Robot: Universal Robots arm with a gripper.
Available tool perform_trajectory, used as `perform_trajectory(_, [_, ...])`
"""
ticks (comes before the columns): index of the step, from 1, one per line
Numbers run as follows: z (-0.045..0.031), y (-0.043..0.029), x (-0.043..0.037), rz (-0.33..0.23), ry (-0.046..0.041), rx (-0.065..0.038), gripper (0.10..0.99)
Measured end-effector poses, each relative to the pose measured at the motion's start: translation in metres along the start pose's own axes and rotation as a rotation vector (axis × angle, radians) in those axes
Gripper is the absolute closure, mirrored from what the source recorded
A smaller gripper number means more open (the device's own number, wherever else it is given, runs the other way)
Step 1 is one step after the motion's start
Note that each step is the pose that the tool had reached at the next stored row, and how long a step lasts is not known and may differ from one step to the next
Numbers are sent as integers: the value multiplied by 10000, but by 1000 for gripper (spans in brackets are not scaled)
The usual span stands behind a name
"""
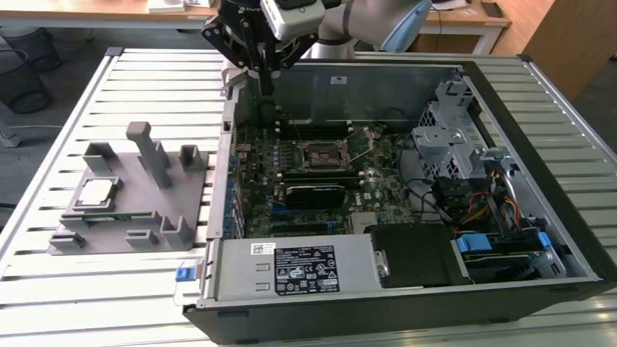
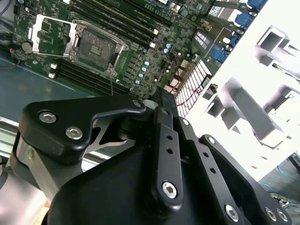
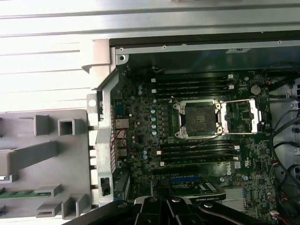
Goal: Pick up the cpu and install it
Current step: 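Reach for the cpu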
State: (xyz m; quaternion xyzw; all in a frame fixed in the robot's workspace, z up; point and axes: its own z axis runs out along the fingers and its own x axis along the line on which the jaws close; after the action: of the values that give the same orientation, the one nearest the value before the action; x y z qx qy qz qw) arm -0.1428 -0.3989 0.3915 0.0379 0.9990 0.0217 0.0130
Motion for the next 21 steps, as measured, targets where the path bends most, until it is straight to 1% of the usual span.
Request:
perform_trajectory(11, [2, -6, 72, 0, 1, 1, 980])
perform_trajectory(16, [3, -10, 128, 0, 0, 0, 980])
perform_trajectory(21, [0, -16, 209, -1, 0, 1, 980])
